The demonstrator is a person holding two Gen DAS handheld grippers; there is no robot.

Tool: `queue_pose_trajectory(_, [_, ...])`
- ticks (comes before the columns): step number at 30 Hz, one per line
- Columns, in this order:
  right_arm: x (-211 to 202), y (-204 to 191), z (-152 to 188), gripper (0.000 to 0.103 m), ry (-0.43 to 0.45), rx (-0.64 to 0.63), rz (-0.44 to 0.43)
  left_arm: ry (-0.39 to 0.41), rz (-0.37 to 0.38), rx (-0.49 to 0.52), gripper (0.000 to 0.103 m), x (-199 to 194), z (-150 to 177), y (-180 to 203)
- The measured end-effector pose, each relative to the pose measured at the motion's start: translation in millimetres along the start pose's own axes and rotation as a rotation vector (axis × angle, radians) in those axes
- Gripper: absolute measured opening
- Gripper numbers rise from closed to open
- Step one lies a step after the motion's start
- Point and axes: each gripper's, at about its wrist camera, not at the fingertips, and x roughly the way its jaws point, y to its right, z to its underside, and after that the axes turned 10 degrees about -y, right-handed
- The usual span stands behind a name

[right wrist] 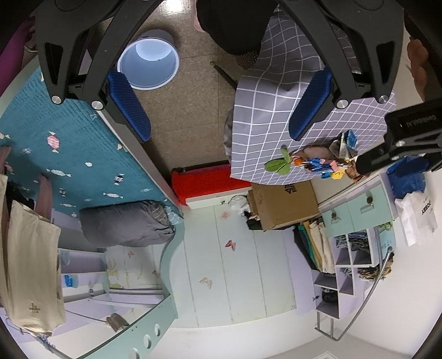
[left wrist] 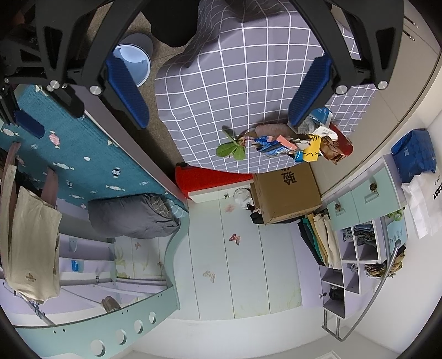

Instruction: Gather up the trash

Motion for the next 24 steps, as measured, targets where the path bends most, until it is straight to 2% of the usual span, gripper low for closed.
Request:
queue_pose_trajectory(5, [10.6, 8.1, -0.2, 0.098, -0.021, 0.030, 0.044, -0.034, 0.004, 0.002, 0.099, 17.9, 5.1, 2.8])
queue_pose_trajectory(10, [37.5, 14.5, 3.6, 0.098, -0.081, 0.104, -0.007, -0.122, 0.029, -0.003, 0.099, 52.5, 18.4, -7.5])
queue_pose_trajectory(15, [78.3, -14.3, 1.9, 0.098, -0.173, 0.056, -0.062, -0.191, 0.014, -0.072, 0.099, 83.0, 28.5, -43.9])
queue_pose_trajectory(21, [124.3, -55.5, -8.5, 0.098, -0.238, -0.004, -0.116, -0.213, -0.020, -0.121, 0.099, 111.5, 29.2, -92.4])
queue_pose_trajectory(24, [144.3, -70.2, -18.8, 0.098, -0.255, -0.009, -0.135, -0.215, 0.002, -0.133, 0.099, 125.6, 18.9, -115.5])
